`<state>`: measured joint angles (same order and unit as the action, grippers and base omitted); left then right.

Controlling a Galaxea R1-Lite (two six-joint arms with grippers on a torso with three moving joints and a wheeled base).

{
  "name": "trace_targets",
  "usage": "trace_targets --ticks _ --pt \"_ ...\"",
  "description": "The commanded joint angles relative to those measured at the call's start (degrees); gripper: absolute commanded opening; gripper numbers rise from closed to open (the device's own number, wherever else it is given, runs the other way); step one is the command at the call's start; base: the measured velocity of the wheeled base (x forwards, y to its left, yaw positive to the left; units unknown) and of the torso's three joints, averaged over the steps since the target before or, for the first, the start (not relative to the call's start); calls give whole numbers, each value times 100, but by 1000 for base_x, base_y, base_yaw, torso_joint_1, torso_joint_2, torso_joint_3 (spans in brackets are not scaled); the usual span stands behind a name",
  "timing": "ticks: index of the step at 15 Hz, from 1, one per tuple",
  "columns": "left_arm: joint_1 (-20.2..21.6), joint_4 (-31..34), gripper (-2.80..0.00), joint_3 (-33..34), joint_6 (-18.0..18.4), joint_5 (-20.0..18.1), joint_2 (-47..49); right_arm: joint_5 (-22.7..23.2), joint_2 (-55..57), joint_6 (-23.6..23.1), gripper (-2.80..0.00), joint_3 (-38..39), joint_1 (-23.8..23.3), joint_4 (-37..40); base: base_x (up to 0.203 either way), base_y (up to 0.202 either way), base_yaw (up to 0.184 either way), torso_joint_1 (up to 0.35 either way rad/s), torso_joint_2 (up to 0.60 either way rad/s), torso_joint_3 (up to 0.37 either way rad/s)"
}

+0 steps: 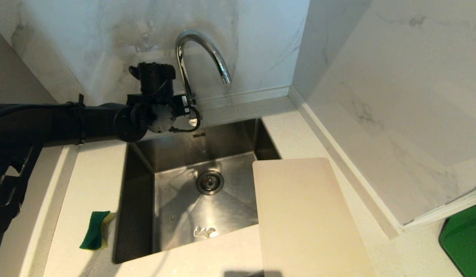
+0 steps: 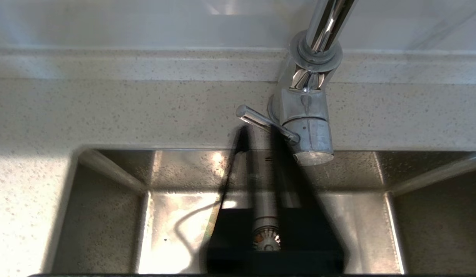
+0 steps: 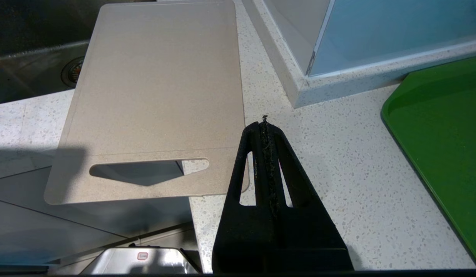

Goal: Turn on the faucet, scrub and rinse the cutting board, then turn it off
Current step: Turn on the tap

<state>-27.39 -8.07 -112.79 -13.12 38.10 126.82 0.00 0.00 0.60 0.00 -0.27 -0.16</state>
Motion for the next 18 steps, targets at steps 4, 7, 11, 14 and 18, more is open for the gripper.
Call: trace_targets --ticks 4,7,11,14,18 --pt "-26 -42 0 2 -150 14 -8 0 0 2 -280 0 0 -2 0 0 0 0 0 0" --pt "-169 -168 0 2 -469 -49 68 0 0 2 -280 0 0 -2 0 0 0 0 0 0" --pt "-333 -1111 0 3 -810 211 443 0 0 2 -280 0 0 -2 0 0 0 0 0 0" --pt "-353 -1012 0 2 -814 733 448 0 0 2 -280 0 0 -2 0 0 0 0 0 0" --pt "-416 -1153 0 2 -815 1609 563 0 0 2 -280 0 0 -2 0 0 0 0 0 0"
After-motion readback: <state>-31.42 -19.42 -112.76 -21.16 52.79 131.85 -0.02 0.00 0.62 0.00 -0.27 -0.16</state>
